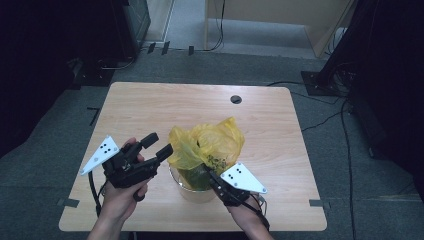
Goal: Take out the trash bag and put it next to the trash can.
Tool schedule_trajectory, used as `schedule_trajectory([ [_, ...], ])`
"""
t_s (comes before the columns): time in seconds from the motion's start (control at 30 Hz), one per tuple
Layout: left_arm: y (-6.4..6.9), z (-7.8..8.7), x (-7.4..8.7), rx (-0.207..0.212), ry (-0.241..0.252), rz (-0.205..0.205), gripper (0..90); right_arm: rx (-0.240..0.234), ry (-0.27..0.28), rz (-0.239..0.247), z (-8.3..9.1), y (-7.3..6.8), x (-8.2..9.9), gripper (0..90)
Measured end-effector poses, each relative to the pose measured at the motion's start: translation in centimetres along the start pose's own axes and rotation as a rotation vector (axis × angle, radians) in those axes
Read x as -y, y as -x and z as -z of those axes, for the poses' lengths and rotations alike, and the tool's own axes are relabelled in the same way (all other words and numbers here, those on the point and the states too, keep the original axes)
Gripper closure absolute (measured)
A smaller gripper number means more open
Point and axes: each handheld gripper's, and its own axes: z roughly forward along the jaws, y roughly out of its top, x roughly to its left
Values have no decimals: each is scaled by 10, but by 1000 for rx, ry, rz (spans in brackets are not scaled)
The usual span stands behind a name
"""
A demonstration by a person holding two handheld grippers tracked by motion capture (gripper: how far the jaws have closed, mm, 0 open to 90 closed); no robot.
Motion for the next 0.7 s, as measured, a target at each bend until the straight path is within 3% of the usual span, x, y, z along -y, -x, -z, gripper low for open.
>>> schedule_trajectory([
  [0.13, 0, 6, -3, -7, 22, -43, 195, 7, 55, -5, 8, 4, -7, 834],
  [0.3, -5, 10, -3, -8, 2, -71, 186, 8, 101, -22, 19, 8, -17, 835],
  [0.47, -17, 17, -4, -53, -25, -75, 182, 18, 183, -36, 41, 13, -35, 836],
  [0.57, -25, 19, -3, -88, -33, -77, 182, 29, 203, -32, 48, 16, -40, 835],
  [0.63, -29, 21, -1, -121, -41, -86, 182, 54, 219, -18, 55, 20, -44, 835],
  [0.67, -34, 20, 3, -164, -57, -102, 178, 74, 233, -19, 61, 28, -47, 835],
  [0.7, -34, 20, 3, -164, -57, -102, 170, 88, 239, -27, 64, 32, -48, 835],
])
